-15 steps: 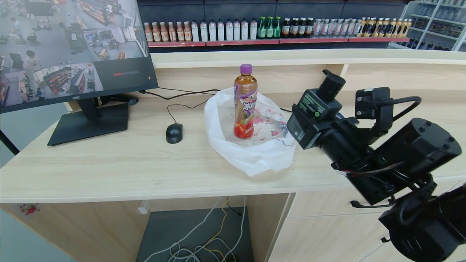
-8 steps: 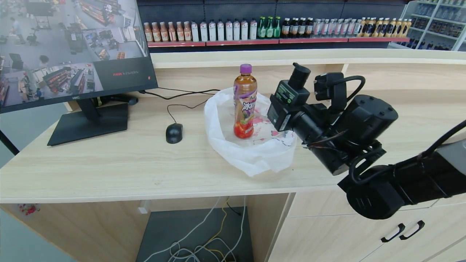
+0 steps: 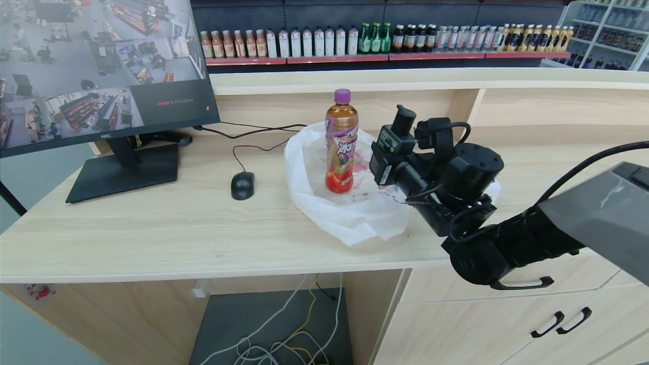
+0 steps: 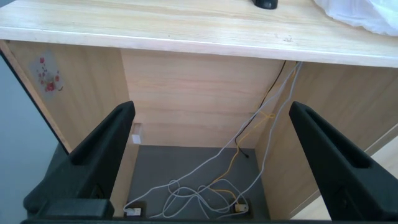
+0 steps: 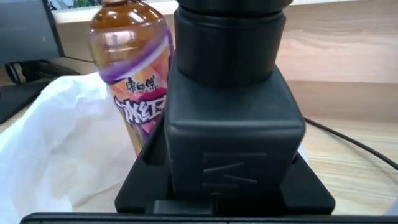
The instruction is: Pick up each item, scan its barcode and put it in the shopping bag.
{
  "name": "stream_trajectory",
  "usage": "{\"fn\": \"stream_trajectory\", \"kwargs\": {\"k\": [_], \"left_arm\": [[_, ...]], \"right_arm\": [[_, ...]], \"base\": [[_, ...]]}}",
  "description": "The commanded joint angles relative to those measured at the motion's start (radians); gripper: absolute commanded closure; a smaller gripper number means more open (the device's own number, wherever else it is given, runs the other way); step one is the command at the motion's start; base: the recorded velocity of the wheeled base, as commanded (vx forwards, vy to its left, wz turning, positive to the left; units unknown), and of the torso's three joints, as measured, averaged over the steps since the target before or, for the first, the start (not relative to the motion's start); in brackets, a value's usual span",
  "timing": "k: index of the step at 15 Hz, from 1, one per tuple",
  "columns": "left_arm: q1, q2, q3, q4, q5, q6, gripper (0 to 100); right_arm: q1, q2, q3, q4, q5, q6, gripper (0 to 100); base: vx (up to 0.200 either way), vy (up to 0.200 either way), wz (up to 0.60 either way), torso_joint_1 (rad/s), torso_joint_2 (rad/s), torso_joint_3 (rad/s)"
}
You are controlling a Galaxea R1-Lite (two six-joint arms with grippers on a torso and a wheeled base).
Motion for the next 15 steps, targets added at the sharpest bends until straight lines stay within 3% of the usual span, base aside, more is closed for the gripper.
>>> {"fn": "stream_trajectory", "kwargs": {"k": [1,8,15], "left_arm": [[0.000,0.000,0.000,0.000,0.001,0.000,0],[0.000,0.000,0.000,0.000,0.001,0.000,0],[0.000,0.000,0.000,0.000,0.001,0.000,0]], "right_arm": [[-0.008,0.053,-0.014,-0.001,0.000,0.000,100],[-0.028,0.130,-0.158,0.106,-0.003,-0.008,100],[-0.030,0.162,-0.156,0.108,-0.003,-0.042,100]], "base": [[0.000,0.000,0.00,0.000,0.00,0.000],[0.000,0.000,0.00,0.000,0.00,0.000],[0.000,0.000,0.00,0.000,0.00,0.000]]}}
